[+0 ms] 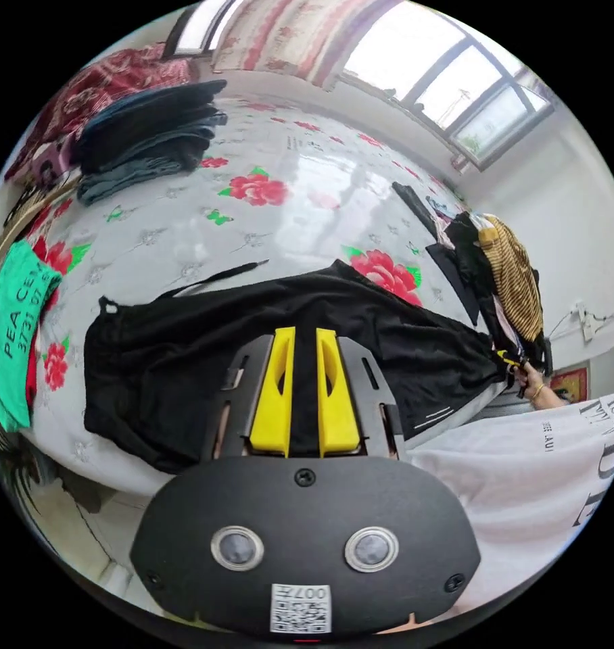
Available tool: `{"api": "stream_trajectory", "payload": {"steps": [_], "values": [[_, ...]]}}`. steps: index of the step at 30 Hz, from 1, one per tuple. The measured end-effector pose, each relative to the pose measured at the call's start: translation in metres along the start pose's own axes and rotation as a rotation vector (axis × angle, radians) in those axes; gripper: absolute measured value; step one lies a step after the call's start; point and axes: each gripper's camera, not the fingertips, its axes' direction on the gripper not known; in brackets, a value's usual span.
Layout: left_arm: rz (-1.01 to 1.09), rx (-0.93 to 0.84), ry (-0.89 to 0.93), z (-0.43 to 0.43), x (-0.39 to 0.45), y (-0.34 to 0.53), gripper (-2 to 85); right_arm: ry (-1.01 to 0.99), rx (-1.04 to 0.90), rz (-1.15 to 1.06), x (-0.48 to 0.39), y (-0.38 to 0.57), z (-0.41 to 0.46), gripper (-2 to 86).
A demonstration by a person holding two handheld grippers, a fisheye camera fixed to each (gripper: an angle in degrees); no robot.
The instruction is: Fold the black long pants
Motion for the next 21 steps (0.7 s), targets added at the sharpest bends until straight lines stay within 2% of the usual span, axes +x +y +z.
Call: {"api": "stream_trajectory", "payload": {"steps": [4,8,10,12,13,16,21], "values": [[0.34,-0.074,-0.045,0.043,0.065,-0.067,7.0,-0.041,0.149,-0.075,-0.006,0.019,-0.063,0.3],[0.551,-0.137,-0.054,0.094,0.117,-0.111,7.7,-0.163,0.277,-0.072,0.004,0.027,-0.112,0.0],[0.622,-0.213,-0.112,0.135,0.142,-0.128,7.1,-0.153,0.288,-0.064,0.004,0.021,-0.113,0.0],[0.623,-0.281,-0.195,0.164,0.149,-0.134,5.8,-0.107,0.222,-0.075,0.001,0.009,-0.095,0.2],[0.58,-0.202,-0.171,0.162,0.147,-0.139,4.8,-0.051,0.14,-0.074,0.001,0.002,-0.073,0.4],[0.443,-0.201,-0.127,0.168,0.133,-0.15,3.9,0.119,-0.015,-0.003,0.008,-0.006,-0.025,1.3],[0.383,-0.151,-0.102,0.145,0.115,-0.144,5.4,0.077,0.075,0.039,0.021,0.019,-0.042,4.3]]}}
